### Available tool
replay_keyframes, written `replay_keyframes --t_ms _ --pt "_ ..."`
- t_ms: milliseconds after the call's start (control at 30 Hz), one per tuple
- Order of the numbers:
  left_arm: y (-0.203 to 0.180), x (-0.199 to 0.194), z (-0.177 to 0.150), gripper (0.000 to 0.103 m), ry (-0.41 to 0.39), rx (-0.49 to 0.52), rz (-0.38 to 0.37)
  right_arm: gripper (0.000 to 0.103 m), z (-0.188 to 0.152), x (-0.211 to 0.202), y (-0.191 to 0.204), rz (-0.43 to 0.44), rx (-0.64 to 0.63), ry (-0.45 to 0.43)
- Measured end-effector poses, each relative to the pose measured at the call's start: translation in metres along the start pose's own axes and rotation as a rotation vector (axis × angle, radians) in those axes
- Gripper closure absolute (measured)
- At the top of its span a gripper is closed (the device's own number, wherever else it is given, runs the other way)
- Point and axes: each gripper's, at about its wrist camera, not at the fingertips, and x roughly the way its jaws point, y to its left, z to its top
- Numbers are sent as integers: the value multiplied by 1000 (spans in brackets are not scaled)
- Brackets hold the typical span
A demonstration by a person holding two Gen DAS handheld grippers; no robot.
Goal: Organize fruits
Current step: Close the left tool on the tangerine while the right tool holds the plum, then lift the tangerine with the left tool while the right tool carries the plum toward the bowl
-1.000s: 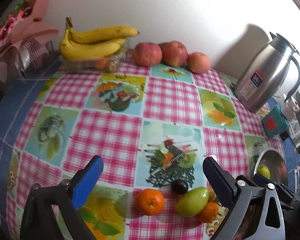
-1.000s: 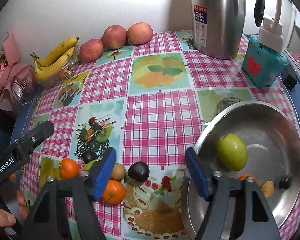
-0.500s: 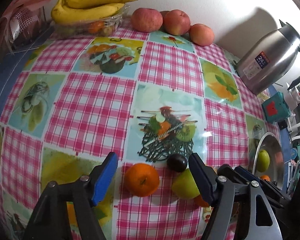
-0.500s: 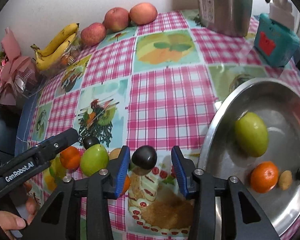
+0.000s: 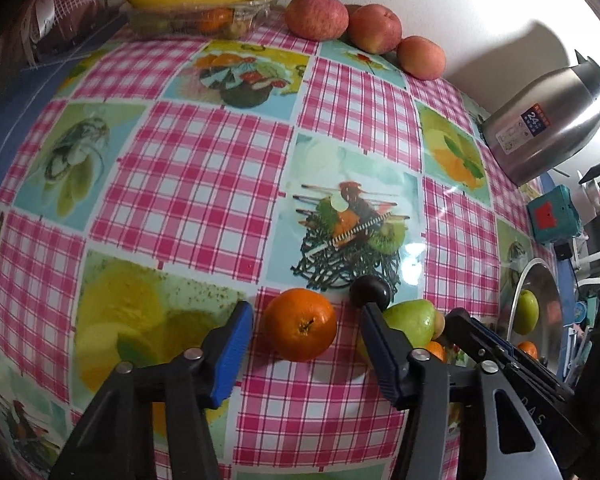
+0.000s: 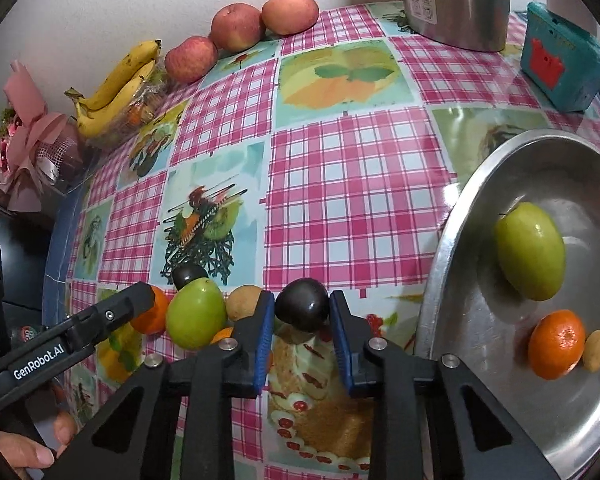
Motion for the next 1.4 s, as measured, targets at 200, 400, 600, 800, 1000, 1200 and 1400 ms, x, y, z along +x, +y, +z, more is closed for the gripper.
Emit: replay_keyframes --t_ms 200,400,600,800,1000,1200,1400 --pt "5 1 -1 62 3 -32 -5 74 -1 -3 0 10 9 -4" --pt "7 -4 -1 62 -13 -48 -16 74 -1 -12 -3 22 23 -17" --pt "5 -20 3 62 -55 -50 -22 74 -1 -28 -6 29 37 -45" --pt "0 -36 7 62 -99 -38 -14 74 -1 -40 -7 17 38 -69" --pt "-8 -43 7 62 -120 -21 -12 74 -1 -47 -12 13 59 -76" --pt "-19 -49 5 62 -139 2 -9 74 -1 -55 -22 12 94 -87" --pt "-35 -55 2 62 -157 44 -9 74 -1 -65 -36 9 134 -103"
